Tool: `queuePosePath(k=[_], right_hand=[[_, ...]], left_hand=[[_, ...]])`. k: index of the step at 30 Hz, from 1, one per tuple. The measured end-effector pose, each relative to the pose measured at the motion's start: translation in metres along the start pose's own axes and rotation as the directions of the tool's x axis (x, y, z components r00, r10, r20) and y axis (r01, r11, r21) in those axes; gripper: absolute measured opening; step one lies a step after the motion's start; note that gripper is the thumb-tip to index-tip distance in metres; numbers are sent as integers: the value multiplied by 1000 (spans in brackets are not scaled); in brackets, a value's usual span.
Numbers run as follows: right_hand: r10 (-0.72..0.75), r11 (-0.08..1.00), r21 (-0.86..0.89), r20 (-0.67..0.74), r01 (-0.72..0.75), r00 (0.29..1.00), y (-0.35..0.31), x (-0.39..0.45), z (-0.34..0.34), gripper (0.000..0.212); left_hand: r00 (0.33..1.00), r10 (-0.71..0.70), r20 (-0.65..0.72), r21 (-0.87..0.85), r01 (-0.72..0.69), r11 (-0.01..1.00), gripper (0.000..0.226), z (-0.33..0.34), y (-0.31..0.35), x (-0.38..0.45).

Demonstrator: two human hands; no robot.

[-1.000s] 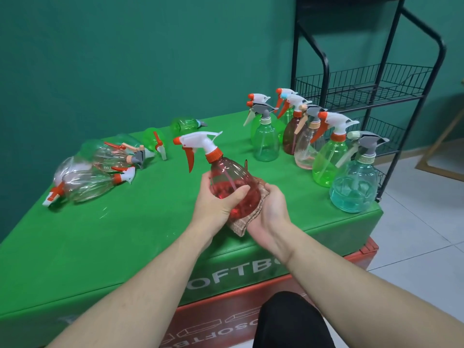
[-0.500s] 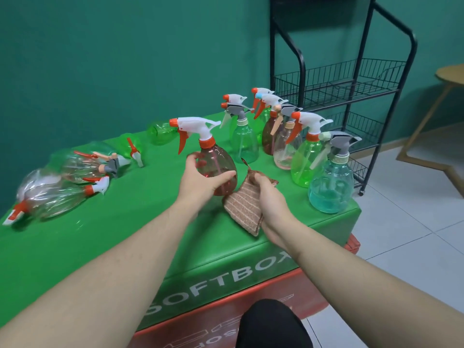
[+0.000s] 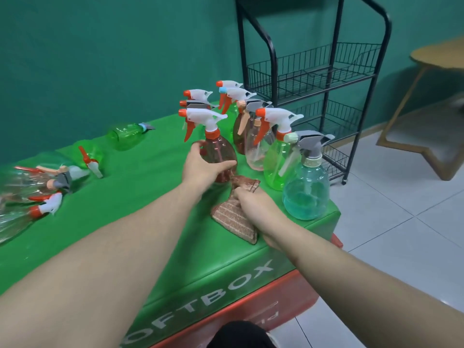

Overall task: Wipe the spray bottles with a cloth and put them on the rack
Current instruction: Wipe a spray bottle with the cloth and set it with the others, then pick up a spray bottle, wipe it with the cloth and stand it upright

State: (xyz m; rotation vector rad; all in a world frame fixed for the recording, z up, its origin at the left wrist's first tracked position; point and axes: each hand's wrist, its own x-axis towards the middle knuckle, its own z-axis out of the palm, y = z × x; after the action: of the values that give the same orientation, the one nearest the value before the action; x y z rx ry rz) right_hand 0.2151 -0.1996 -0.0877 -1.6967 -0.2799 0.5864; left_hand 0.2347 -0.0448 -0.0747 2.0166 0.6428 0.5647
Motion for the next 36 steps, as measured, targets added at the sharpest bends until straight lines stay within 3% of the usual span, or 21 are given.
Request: queuePosePath(k=[7,12,16,24,36], right_hand=[[-1,1000,14,41,0,999,3,8,-6,15],[-5,1000,13,50,4,999,3,5,-4,15],[-11,1000,-12,47,12,999,-1,-5,0,19],[-71,995,-62,77,76,995,-19,-34,39,25],[-75,987,-133,130,92,989,-39,-38,134,22]], left_hand=[[999,-29,38,-27,30,999,89,23,-2,7],[994,-62,95,-11,64,998,104,21,-3,9],[992,-104,75,7,104,995,95,7,-3,1],[991,-78,113,94,67,993,49,-67,-26,-43],[994,-59,89,277,32,960,43,-202,-88,-85]])
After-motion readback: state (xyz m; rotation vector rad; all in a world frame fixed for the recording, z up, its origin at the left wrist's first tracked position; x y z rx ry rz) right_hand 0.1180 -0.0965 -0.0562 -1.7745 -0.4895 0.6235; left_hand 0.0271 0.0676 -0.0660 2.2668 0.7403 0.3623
